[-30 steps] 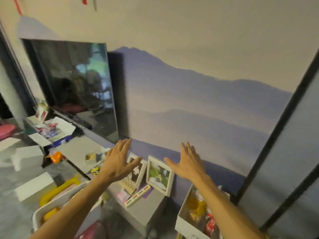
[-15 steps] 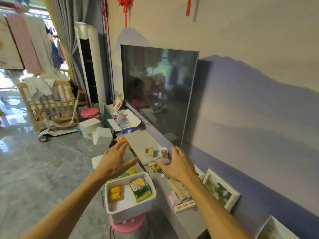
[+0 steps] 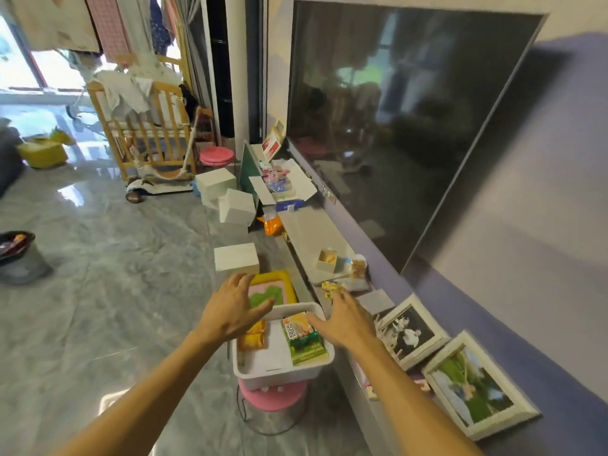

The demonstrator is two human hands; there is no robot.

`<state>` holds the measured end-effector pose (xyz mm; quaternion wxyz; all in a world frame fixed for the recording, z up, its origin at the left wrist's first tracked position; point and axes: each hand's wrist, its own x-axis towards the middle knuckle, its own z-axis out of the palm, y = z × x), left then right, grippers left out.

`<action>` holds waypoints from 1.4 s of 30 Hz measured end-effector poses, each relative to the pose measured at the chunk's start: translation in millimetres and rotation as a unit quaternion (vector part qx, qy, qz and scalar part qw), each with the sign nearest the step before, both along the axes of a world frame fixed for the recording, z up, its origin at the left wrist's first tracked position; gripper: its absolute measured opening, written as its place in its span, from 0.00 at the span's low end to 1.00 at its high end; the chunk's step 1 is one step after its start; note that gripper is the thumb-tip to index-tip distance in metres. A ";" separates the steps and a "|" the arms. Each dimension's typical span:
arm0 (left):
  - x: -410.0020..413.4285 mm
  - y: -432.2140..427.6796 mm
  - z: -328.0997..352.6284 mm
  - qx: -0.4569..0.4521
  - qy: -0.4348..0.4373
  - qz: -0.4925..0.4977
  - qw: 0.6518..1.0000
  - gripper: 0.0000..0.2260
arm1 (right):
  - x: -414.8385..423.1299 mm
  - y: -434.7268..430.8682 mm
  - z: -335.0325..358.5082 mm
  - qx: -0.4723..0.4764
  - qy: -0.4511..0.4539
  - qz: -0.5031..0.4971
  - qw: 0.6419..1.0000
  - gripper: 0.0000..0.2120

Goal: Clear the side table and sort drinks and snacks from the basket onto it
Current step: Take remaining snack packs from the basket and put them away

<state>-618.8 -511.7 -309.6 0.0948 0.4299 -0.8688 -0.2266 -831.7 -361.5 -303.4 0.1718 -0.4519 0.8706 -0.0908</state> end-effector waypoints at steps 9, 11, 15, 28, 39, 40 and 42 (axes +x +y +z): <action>-57.4 -56.1 -118.9 0.087 -0.076 0.054 0.992 0.40 | -66.1 -99.2 -121.4 0.079 -0.048 0.042 0.995 0.44; -69.2 -65.7 -153.7 0.097 -0.094 0.046 0.990 0.40 | -74.8 -115.8 -156.9 0.104 -0.057 0.041 0.992 0.45; -88.3 -91.3 -241.4 0.076 -0.163 0.004 0.984 0.39 | -88.0 -144.1 -250.8 0.131 -0.071 0.031 0.988 0.50; -94.3 -169.5 -546.3 0.016 -0.312 -0.127 0.942 0.35 | -91.1 -208.7 -525.0 0.185 0.026 -0.005 0.982 0.66; -89.0 -167.4 -507.6 0.080 -0.170 -0.048 0.981 0.20 | -78.2 -197.3 -476.1 0.127 0.046 -0.017 0.991 0.48; -90.9 -167.0 -489.3 0.094 -0.136 -0.018 0.986 0.19 | -79.0 -195.4 -460.3 0.121 0.047 -0.017 0.991 0.48; -96.9 -171.4 -447.0 0.113 -0.065 0.034 0.991 0.19 | -83.0 -196.0 -424.2 0.106 0.050 -0.019 0.993 0.47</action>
